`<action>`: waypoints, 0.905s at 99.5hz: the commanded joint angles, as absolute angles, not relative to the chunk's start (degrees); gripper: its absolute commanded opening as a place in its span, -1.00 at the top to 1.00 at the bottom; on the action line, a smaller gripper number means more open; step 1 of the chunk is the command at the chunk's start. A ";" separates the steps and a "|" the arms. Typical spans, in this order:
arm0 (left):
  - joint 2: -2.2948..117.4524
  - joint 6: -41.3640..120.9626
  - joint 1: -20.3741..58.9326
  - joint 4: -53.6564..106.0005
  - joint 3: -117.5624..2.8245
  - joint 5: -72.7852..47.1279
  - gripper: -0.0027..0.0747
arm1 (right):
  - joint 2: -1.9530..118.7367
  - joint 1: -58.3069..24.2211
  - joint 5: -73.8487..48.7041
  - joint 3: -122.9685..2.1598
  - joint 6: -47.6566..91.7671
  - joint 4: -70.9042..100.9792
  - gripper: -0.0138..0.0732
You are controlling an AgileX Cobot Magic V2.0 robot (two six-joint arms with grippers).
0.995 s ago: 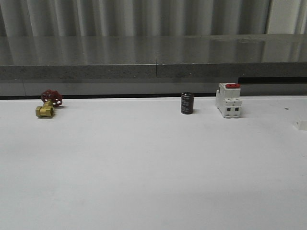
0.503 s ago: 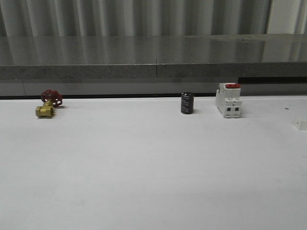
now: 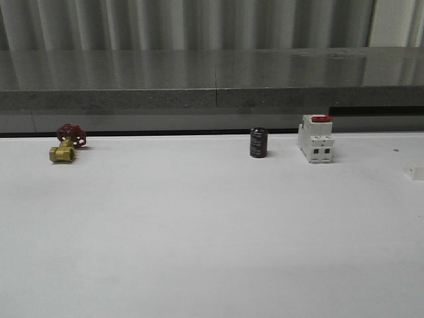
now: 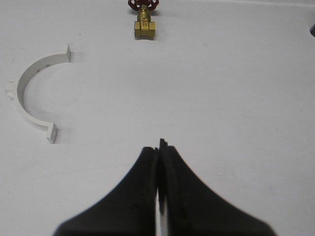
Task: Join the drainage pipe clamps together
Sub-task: 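Lower the left gripper toward the white clamp half near it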
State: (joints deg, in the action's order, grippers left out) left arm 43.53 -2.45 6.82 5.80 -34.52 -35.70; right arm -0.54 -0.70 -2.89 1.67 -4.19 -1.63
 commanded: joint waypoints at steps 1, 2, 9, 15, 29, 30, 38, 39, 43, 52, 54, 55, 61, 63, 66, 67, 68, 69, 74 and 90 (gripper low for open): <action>43.54 -2.68 6.83 6.75 -36.73 -32.37 0.78 | -1.40 -0.39 1.94 0.51 -4.09 -1.58 0.84; 43.54 -2.68 6.83 6.75 -36.73 -32.37 0.73 | -1.40 -0.39 1.94 0.51 -4.09 -1.58 0.84; 43.54 -2.68 6.83 6.75 -36.73 -32.37 0.44 | -1.40 -0.39 1.94 0.51 -4.09 -1.58 0.84; 43.54 -2.68 6.83 6.75 -36.73 -32.37 0.15 | -1.40 -0.39 1.94 0.51 -4.09 -1.58 0.84; 43.54 -2.68 6.83 6.75 -36.73 -31.50 -0.48 | -1.40 -0.39 1.94 0.51 -4.09 -1.58 0.84; 43.54 -2.68 6.83 6.75 -36.73 -31.36 -0.51 | -1.40 -0.39 1.94 0.51 -4.09 -1.58 0.84; 43.54 -2.68 6.83 6.75 -36.73 -31.15 -0.53 | -1.40 -0.39 1.94 0.51 -4.09 -1.58 0.84; 43.54 -2.68 6.83 6.75 -36.73 -31.15 -0.53 | -1.40 -0.39 1.94 0.51 -4.09 -1.58 0.84; 43.92 -2.68 6.83 6.75 -36.75 -31.02 -0.53 | -1.40 -0.39 1.94 0.51 -4.09 -1.58 0.84; 45.92 -2.68 6.83 7.81 -37.85 -31.25 -0.53 | -1.40 -0.39 1.94 0.51 -4.09 -1.58 0.84; 46.66 -2.68 6.83 7.77 -38.14 -31.25 -0.53 | -1.40 -0.39 1.94 0.51 -4.09 -1.58 0.84; 46.92 -2.68 6.83 7.77 -38.46 -31.25 -0.53 | -1.40 -0.39 1.94 0.51 -4.09 -1.58 0.84; 49.82 -2.68 6.83 7.85 -40.24 -31.25 -0.53 | -1.40 -0.39 1.94 0.51 -4.09 -1.58 0.84; 50.98 -2.68 6.83 7.85 -41.08 -31.25 -0.53 | -1.40 -0.39 1.94 0.51 -4.09 -1.58 0.84; 52.68 -2.68 6.75 7.99 -42.74 -31.65 -0.53 | -1.40 -0.39 1.94 0.51 -4.09 -1.58 0.84; 53.13 -2.68 6.75 7.99 -43.11 -31.93 -0.53 | -1.40 -0.39 1.94 0.51 -4.09 -1.58 0.84; 54.09 -2.75 6.69 7.99 -43.50 -32.09 -0.53 | -1.40 -0.39 1.94 0.51 -4.09 -1.58 0.84; 54.58 -2.75 6.69 7.99 -44.29 -32.48 -0.53 | -1.40 -0.39 1.94 0.51 -4.09 -1.58 0.84; 58.18 -2.75 6.03 7.99 -47.36 -34.03 -0.53 | -1.40 -0.39 1.94 0.51 -4.09 -1.58 0.84; 69.98 -2.65 2.55 4.26 -56.81 -37.00 -0.53 | -1.40 -0.39 1.94 0.51 -4.09 -1.58 0.84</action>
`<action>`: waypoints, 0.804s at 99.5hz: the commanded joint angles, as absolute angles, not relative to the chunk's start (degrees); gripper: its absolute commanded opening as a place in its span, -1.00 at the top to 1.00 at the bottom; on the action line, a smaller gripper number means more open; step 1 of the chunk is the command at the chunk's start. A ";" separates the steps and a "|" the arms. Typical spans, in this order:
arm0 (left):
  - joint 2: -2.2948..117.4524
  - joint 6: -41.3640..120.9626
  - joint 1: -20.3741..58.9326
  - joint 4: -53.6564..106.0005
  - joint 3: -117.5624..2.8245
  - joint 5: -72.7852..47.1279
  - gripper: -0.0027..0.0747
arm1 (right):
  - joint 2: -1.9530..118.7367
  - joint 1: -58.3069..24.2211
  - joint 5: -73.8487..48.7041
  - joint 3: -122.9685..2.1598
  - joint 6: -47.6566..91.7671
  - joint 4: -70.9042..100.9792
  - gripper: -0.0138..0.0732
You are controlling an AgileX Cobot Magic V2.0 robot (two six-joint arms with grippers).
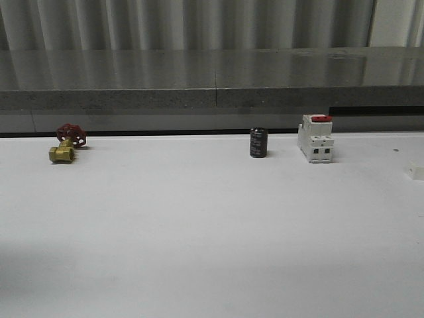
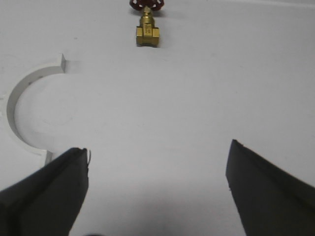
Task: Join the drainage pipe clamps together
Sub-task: 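Lower the left gripper toward the white clamp half near it, then grasp the white clamp half at its end with the left gripper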
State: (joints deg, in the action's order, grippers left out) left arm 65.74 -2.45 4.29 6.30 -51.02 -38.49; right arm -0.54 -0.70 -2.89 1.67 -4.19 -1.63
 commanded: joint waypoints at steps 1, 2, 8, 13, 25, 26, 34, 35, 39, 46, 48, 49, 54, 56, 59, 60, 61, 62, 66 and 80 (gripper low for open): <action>70.87 -2.65 2.17 4.01 -57.15 -37.12 -0.53 | -1.40 -0.39 1.94 0.51 -4.09 -1.58 0.84; 71.30 -2.65 1.97 3.53 -57.79 -37.13 -0.53 | -1.40 -0.39 1.94 0.51 -4.09 -1.58 0.84; 74.98 -2.39 0.00 2.15 -60.08 -37.34 -0.53 | -1.40 -0.39 1.94 0.51 -4.09 -1.58 0.84; 77.63 -1.62 -1.77 1.76 -61.99 -37.96 -0.53 | -1.40 -0.39 1.94 0.51 -4.09 -1.58 0.84; 83.87 1.49 -6.36 1.79 -66.37 -40.93 -0.53 | -1.40 -0.39 1.94 0.51 -4.09 -1.58 0.84; 84.24 2.04 -6.88 1.79 -66.56 -41.24 -0.53 | -1.40 -0.39 1.94 0.51 -4.09 -1.58 0.84; 88.18 4.39 -9.58 1.79 -68.54 -42.06 -0.53 | -1.40 -0.39 1.94 0.51 -4.09 -1.58 0.84; 88.48 4.79 -9.82 1.79 -68.86 -42.06 -0.53 | -1.40 -0.39 1.94 0.51 -4.09 -1.58 0.84; 90.24 5.84 -11.12 1.79 -69.80 -42.20 -0.53 | -1.40 -0.39 1.94 0.51 -4.09 -1.58 0.84; 93.09 7.36 -13.02 1.90 -71.67 -43.12 -0.53 | -1.40 -0.39 1.94 0.51 -4.09 -1.58 0.84; 93.91 7.75 -13.51 1.90 -72.06 -43.24 -0.53 | -1.40 -0.39 1.94 0.51 -4.09 -1.58 0.84; 94.19 8.07 -13.67 1.90 -72.37 -43.41 -0.53 | -1.40 -0.39 1.94 0.51 -4.09 -1.58 0.84; 96.03 8.59 -14.58 1.90 -73.38 -43.39 -0.53 | -1.40 -0.39 1.94 0.51 -4.09 -1.58 0.84; 96.79 8.87 -14.90 1.90 -73.79 -43.24 -0.53 | -1.40 -0.39 1.94 0.51 -4.09 -1.58 0.84; 98.06 9.14 -15.32 1.90 -74.28 -43.17 -0.53 | -1.40 -0.39 1.94 0.51 -4.09 -1.58 0.84; 98.31 9.16 -15.34 1.90 -74.46 -42.99 -0.53 | -1.40 -0.39 1.94 0.51 -4.09 -1.58 0.84; 98.53 9.42 -15.48 1.90 -74.57 -42.86 -0.53 | -1.40 -0.39 1.94 0.51 -4.09 -1.58 0.84; 98.99 9.54 -15.65 2.01 -74.59 -42.89 -0.53 | -1.40 -0.39 1.94 0.51 -4.09 -1.58 0.84; 100.40 9.78 -15.88 2.01 -75.14 -42.74 -0.53 | -1.40 -0.39 1.94 0.51 -4.09 -1.58 0.84; 104.61 10.13 -16.15 2.01 -77.15 -42.60 -0.53 | -1.40 -0.39 1.94 0.51 -4.09 -1.58 0.84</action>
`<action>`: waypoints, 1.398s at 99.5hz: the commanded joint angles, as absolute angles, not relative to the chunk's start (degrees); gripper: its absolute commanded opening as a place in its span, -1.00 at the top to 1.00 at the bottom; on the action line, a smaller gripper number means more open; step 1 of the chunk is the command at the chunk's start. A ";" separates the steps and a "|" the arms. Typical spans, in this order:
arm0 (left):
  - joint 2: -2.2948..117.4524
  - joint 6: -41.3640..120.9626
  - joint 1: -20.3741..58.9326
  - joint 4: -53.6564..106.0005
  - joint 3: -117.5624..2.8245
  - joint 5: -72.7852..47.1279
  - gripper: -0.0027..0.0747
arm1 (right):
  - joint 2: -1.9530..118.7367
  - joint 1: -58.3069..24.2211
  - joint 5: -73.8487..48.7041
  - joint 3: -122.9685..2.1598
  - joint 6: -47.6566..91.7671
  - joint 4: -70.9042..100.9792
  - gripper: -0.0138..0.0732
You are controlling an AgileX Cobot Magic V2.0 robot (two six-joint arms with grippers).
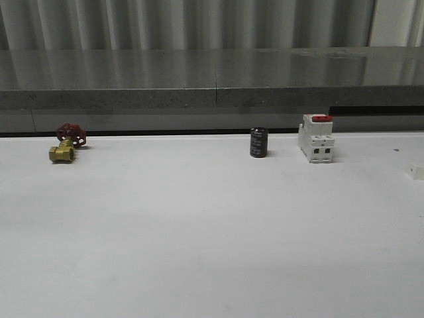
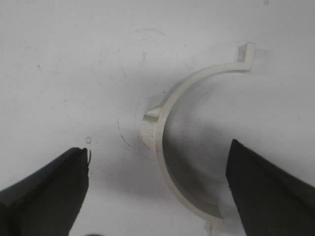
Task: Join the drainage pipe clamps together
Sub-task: 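Grasp the white clamp half at its end with the left gripper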
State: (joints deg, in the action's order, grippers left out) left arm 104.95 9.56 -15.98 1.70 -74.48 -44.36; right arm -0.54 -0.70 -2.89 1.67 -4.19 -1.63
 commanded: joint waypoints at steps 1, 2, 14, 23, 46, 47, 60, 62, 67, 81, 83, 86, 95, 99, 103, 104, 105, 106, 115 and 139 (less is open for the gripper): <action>105.03 10.12 -16.15 2.01 -77.40 -42.60 -0.53 | -1.40 -0.39 1.94 0.51 -4.09 -1.58 0.84; 105.22 10.31 -16.15 2.01 -77.50 -42.60 -0.53 | -1.40 -0.39 1.94 0.51 -4.09 -1.58 0.84; 108.25 11.43 -16.15 2.01 -78.94 -42.33 -0.53 | -1.40 -0.39 1.94 0.51 -4.09 -1.58 0.84; 109.76 11.43 -16.15 2.01 -79.36 -41.42 -0.53 | -1.40 -0.39 1.94 0.51 -4.09 -1.58 0.84; 112.56 12.24 -16.15 2.01 -79.36 -40.66 -0.53 | -1.40 -0.39 1.94 0.51 -4.09 -1.58 0.84; 112.80 12.24 -16.15 2.01 -79.36 -40.66 -0.53 | -1.40 -0.39 1.94 0.51 -4.09 -1.58 0.84; 113.34 12.36 -16.15 2.10 -79.36 -39.95 -0.53 | -1.40 -0.39 1.94 0.51 -4.09 -1.58 0.84; 113.34 12.36 -16.15 2.10 -79.36 -39.94 -0.53 | -1.40 -0.39 1.94 0.51 -4.09 -1.58 0.84; 113.34 12.36 -16.15 2.10 -79.36 -39.56 -0.53 | -1.40 -0.39 1.94 0.51 -4.09 -1.58 0.84; 113.34 12.36 -16.15 2.53 -79.36 -39.58 -0.53 | -1.40 -0.39 1.94 0.51 -4.09 -1.58 0.84; 113.34 12.36 -16.15 2.79 -79.36 -39.58 -0.53 | -1.40 -0.39 1.94 0.51 -4.09 -1.58 0.84; 113.34 12.36 -16.15 3.23 -79.36 -39.58 -0.53 | -1.40 -0.39 1.94 0.51 -4.09 -1.58 0.84; 113.34 12.36 -16.15 3.21 -79.36 -39.58 -0.52 | -1.40 -0.39 1.94 0.51 -4.09 -1.58 0.84; 113.34 12.36 -16.15 3.21 -79.36 -39.58 -0.46 | -1.40 -0.39 1.94 0.51 -4.09 -1.58 0.84; 113.34 12.36 -16.15 3.21 -79.36 -39.58 -0.35 | -1.40 -0.39 1.94 0.51 -4.09 -1.58 0.84; 113.34 12.36 -16.15 3.21 -79.36 -39.58 -0.33 | -1.40 -0.39 1.94 0.51 -4.09 -1.58 0.84; 113.34 12.36 -16.15 3.21 -79.36 -39.58 -0.30 | -1.40 -0.39 1.94 0.51 -4.09 -1.58 0.84; 113.34 12.36 -16.15 3.21 -79.36 -39.58 -0.25 | -1.40 -0.39 1.94 0.51 -4.09 -1.58 0.84; 113.34 12.36 -16.15 3.21 -79.36 -39.58 0.13 | -1.40 -0.39 1.94 0.51 -4.09 -1.58 0.84; 113.34 12.36 -16.15 3.11 -79.36 -39.56 0.91 | -1.40 -0.39 1.94 0.51 -4.09 -1.58 0.84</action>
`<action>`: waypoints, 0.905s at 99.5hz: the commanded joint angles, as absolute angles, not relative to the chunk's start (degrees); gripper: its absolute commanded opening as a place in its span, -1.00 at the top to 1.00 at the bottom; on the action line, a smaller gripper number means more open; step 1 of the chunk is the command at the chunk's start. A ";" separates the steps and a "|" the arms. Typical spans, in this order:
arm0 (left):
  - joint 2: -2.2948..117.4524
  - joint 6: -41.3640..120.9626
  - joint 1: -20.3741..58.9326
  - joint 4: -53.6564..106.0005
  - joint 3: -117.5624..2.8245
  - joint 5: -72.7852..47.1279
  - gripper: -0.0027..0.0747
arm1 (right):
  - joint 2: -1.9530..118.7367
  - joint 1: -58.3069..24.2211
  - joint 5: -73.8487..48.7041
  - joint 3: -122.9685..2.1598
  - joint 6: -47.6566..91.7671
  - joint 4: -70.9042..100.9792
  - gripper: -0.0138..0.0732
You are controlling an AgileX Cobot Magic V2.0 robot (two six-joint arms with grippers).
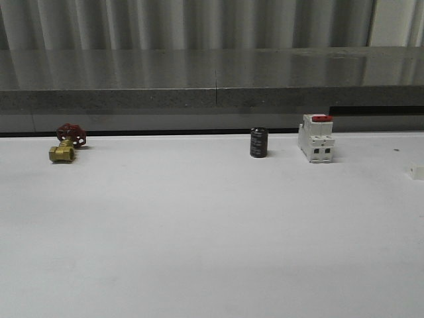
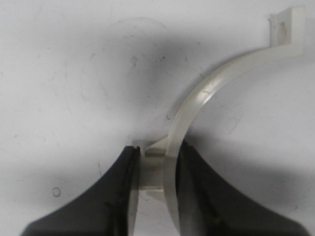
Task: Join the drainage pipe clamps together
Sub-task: 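Grasp the white clamp half at its end with the left gripper, then carry the clamp half toward the table center and lower it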
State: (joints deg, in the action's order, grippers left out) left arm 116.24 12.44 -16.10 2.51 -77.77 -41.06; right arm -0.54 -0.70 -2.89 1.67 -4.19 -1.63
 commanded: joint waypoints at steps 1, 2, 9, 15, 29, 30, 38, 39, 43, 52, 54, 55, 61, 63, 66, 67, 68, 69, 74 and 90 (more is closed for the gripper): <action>113.34 12.36 -16.15 3.11 -79.36 -39.68 0.92 | -1.40 -0.39 1.94 0.51 -4.09 -1.58 0.84; 113.34 12.36 -16.15 3.11 -79.36 -39.71 0.94 | -1.40 -0.39 1.94 0.51 -4.09 -1.58 0.84; 113.34 12.36 -16.15 3.36 -79.36 -40.39 0.98 | -1.40 -0.39 1.94 0.51 -4.09 -1.58 0.84; 113.12 12.36 -16.01 4.00 -79.36 -40.90 0.98 | -1.40 -0.39 1.94 0.51 -4.09 -1.58 0.84; 110.66 12.36 -14.68 7.18 -79.36 -41.00 0.98 | -1.40 -0.39 1.94 0.51 -4.09 -1.58 0.84; 110.36 12.36 -14.42 7.37 -79.36 -41.12 0.98 | -1.40 -0.39 1.94 0.51 -4.09 -1.58 0.84; 108.08 12.36 -12.91 9.52 -79.36 -42.69 0.98 | -1.40 -0.39 1.94 0.51 -4.09 -1.58 0.84; 107.67 12.36 -12.57 9.65 -79.36 -42.83 0.98 | -1.40 -0.39 1.94 0.51 -4.09 -1.58 0.84; 106.59 11.46 -11.60 9.90 -79.36 -43.35 0.98 | -1.40 -0.39 1.94 0.51 -4.09 -1.58 0.84; 104.12 8.61 -8.58 9.68 -79.36 -44.00 0.98 | -1.40 -0.39 1.94 0.51 -4.09 -1.58 0.84; 103.64 8.07 -7.85 9.68 -79.36 -44.25 0.98 | -1.40 -0.39 1.94 0.51 -4.09 -1.58 0.84; 103.52 7.41 -7.32 9.68 -79.36 -44.38 0.98 | -1.40 -0.39 1.94 0.51 -4.09 -1.58 0.84; 102.63 4.75 -5.06 9.68 -79.26 -45.58 0.98 | -1.40 -0.39 1.94 0.51 -4.09 -1.58 0.84; 102.36 4.08 -4.17 9.65 -79.26 -45.87 0.98 | -1.40 -0.39 1.94 0.51 -4.09 -1.58 0.84; 102.37 2.91 -2.86 9.53 -79.26 -46.50 0.98 | -1.40 -0.39 1.94 0.51 -4.09 -1.58 0.84; 102.37 2.68 -2.17 9.53 -79.26 -46.61 0.98 | -1.40 -0.39 1.94 0.51 -4.09 -1.58 0.84; 102.37 2.42 -1.81 9.53 -79.26 -46.78 0.98 | -1.40 -0.39 1.94 0.51 -4.09 -1.58 0.84; 102.37 1.86 -1.11 9.36 -79.26 -46.86 0.98 | -1.40 -0.39 1.94 0.51 -4.09 -1.58 0.84; 102.37 0.00 1.49 8.71 -79.26 -47.10 0.98 | -1.40 -0.39 1.94 0.51 -4.09 -1.58 0.84; 102.72 -9.21 10.72 1.93 -79.26 -46.32 0.98 | -1.40 -0.39 1.94 0.51 -4.09 -1.58 0.84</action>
